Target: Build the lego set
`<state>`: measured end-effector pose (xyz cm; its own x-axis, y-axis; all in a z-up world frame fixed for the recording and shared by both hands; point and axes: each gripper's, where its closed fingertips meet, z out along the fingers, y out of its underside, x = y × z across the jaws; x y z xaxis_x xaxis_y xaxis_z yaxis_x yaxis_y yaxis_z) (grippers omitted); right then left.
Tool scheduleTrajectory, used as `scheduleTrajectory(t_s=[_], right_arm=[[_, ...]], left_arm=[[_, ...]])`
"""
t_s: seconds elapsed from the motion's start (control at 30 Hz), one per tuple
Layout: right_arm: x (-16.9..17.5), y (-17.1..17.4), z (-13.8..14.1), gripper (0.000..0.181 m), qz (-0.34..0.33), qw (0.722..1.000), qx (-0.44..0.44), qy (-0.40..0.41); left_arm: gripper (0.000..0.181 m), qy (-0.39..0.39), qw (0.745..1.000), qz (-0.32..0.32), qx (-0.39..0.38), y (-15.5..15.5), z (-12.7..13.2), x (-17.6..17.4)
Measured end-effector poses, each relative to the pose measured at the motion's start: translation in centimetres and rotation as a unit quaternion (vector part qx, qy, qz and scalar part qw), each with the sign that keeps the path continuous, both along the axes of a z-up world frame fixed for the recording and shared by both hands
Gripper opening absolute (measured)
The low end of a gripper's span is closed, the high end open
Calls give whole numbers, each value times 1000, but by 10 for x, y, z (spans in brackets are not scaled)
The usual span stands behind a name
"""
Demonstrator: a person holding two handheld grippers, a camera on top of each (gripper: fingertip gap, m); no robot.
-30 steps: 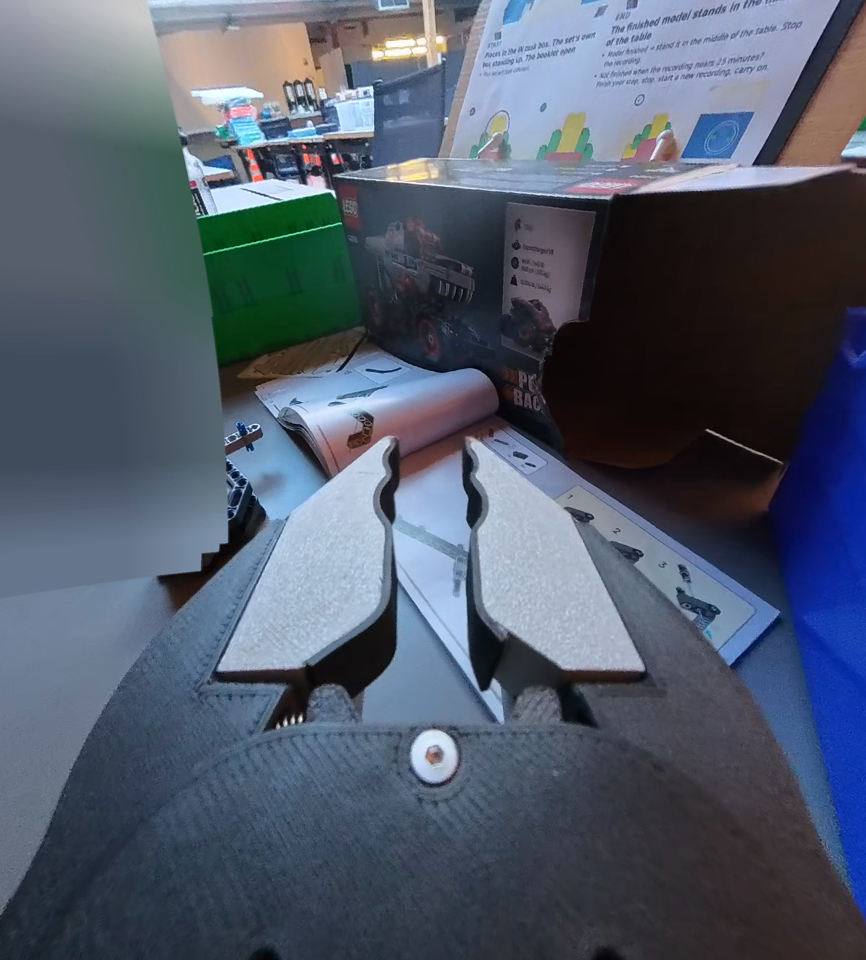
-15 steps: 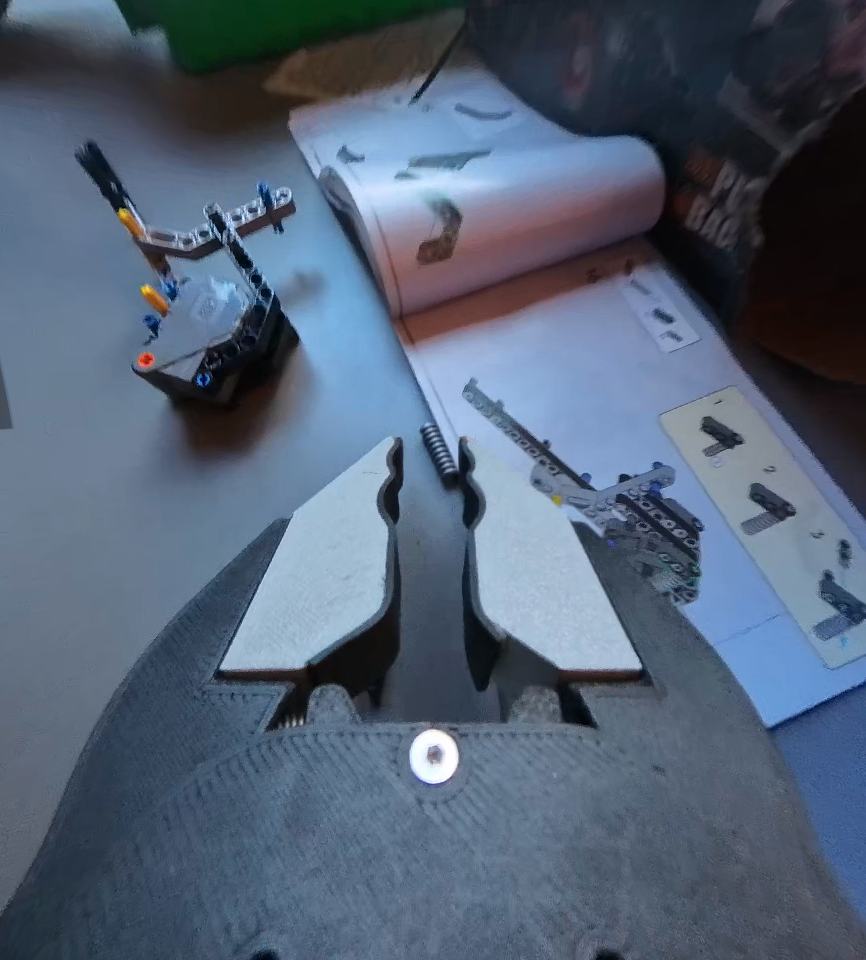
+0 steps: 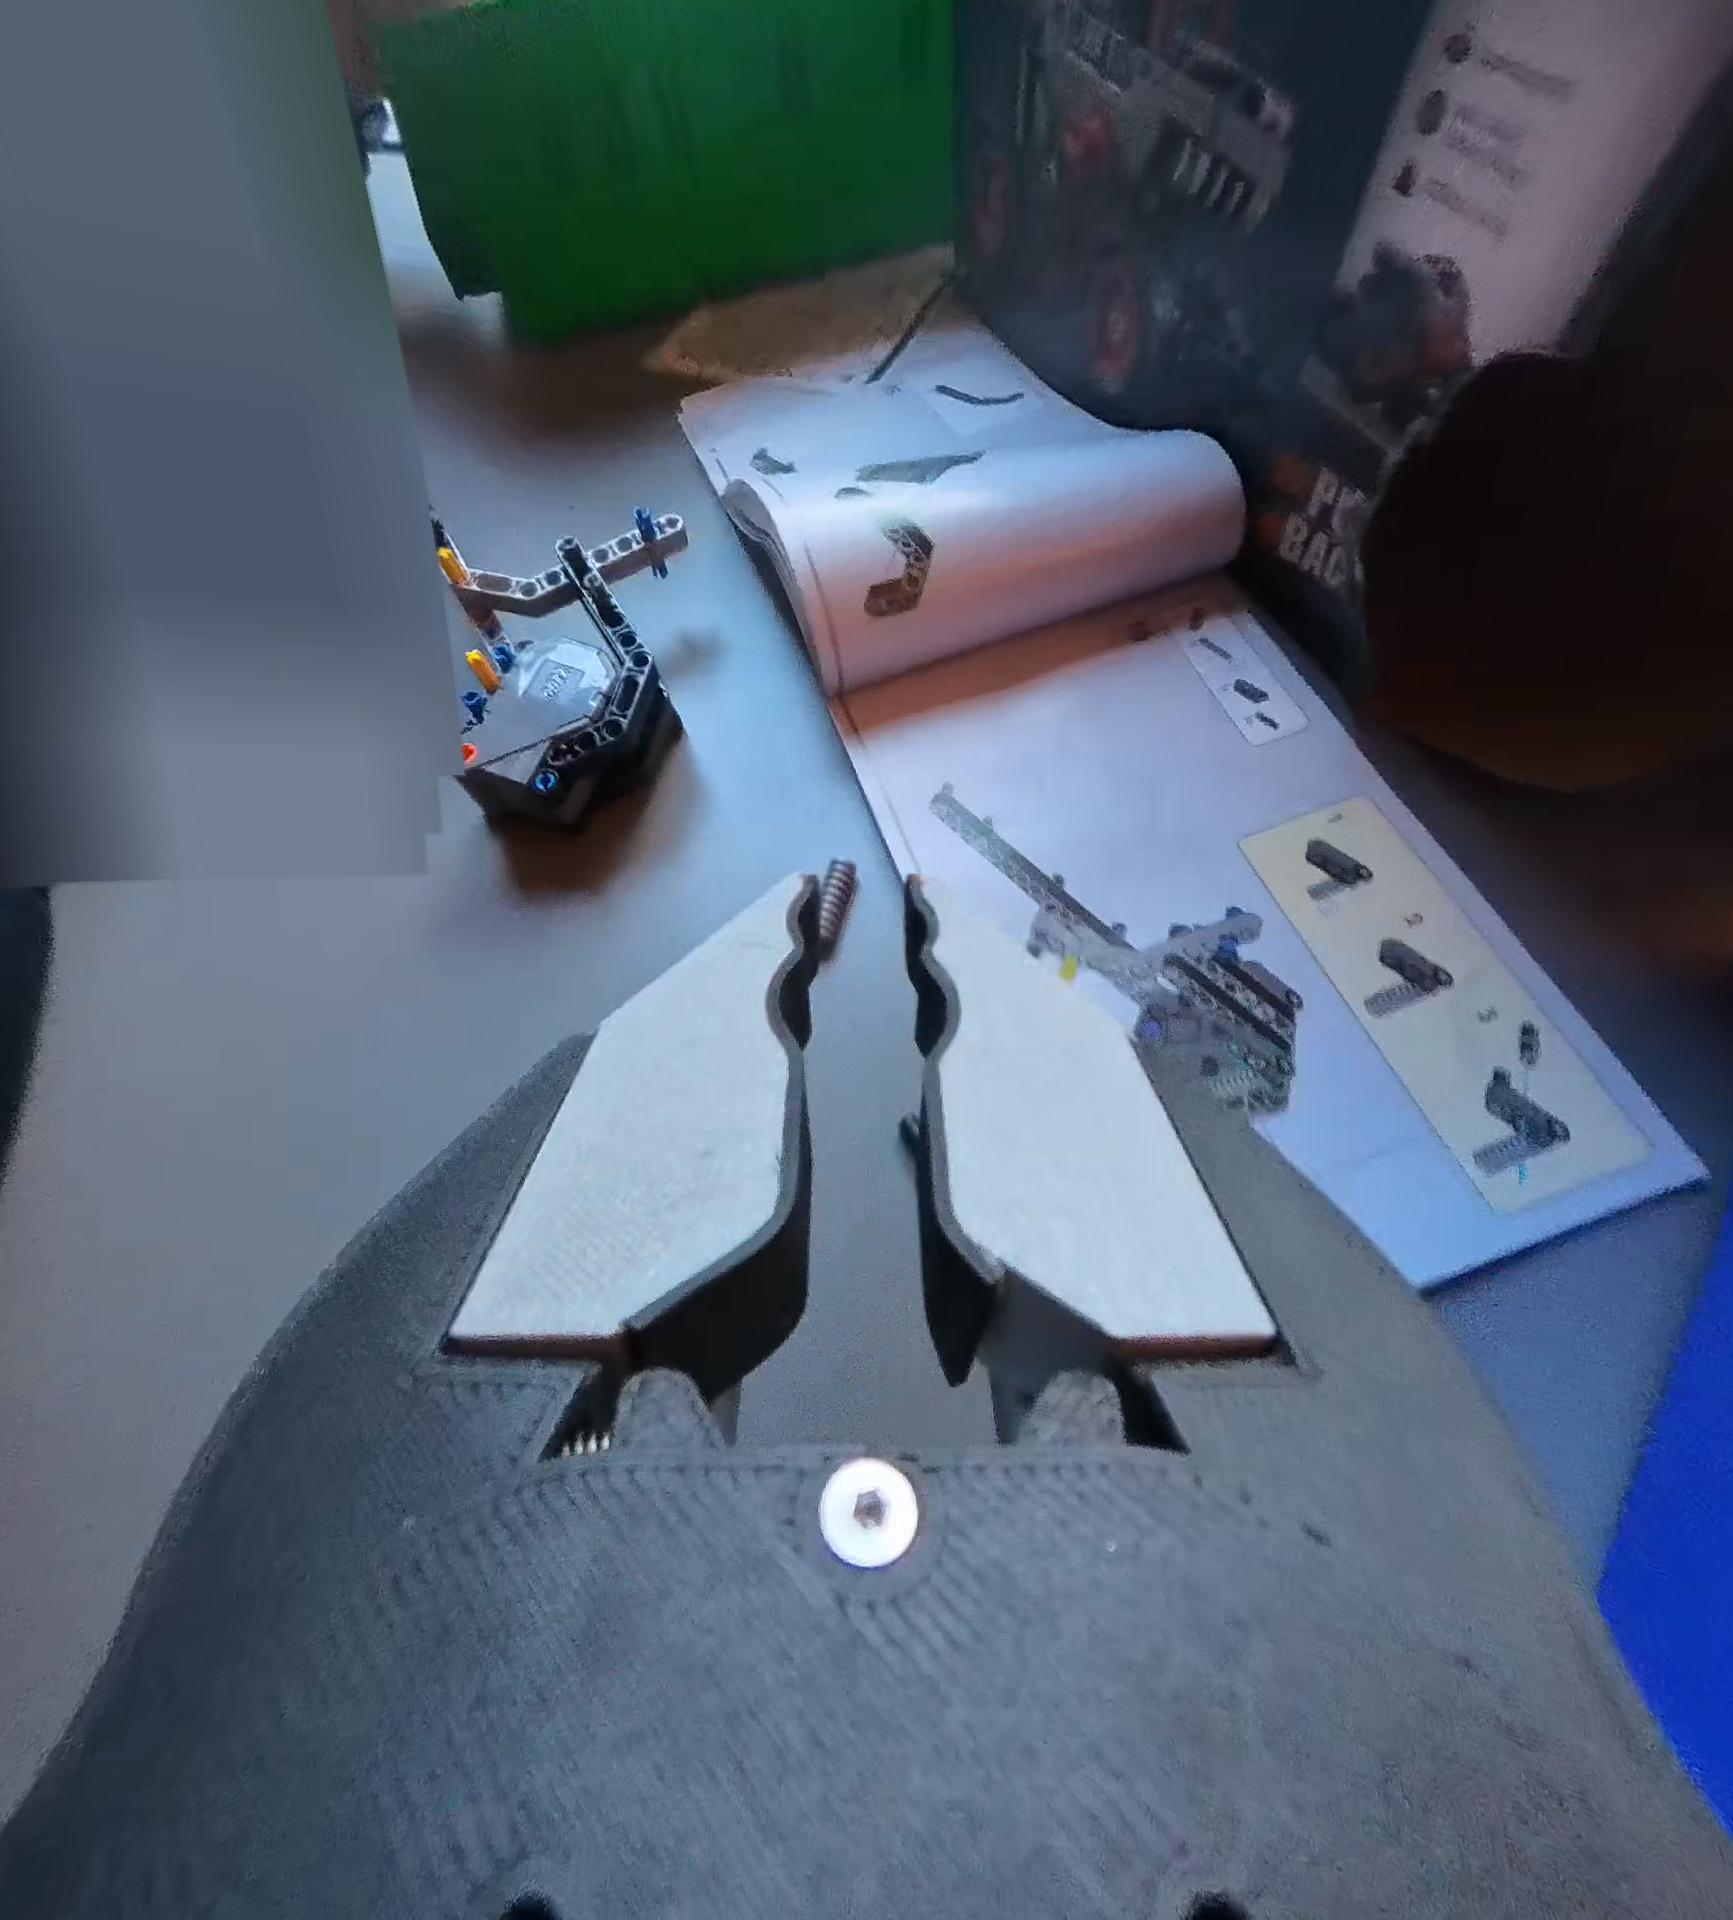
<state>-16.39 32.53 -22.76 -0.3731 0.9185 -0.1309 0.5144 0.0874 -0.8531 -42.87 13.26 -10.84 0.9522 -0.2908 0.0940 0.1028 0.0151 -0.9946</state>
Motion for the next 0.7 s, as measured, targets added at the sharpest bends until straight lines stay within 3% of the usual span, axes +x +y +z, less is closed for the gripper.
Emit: scheduleTrajectory(t_s=[0.33, 0.53, 0.7], right_arm=[[-3, 30, -15, 7, -75, 993, 85, -16], [-10, 68, 17, 0, -189, 976, 74, 85], [-7, 76, 31, 3, -214, 966, 72, 123]], left_arm=[[26, -3, 1000, 0, -9, 2, -4, 0], [26, -5, 1000, 9, -23, 5, -9, -3], [25, -1, 1000, 14, -25, 6, -10, -5]])
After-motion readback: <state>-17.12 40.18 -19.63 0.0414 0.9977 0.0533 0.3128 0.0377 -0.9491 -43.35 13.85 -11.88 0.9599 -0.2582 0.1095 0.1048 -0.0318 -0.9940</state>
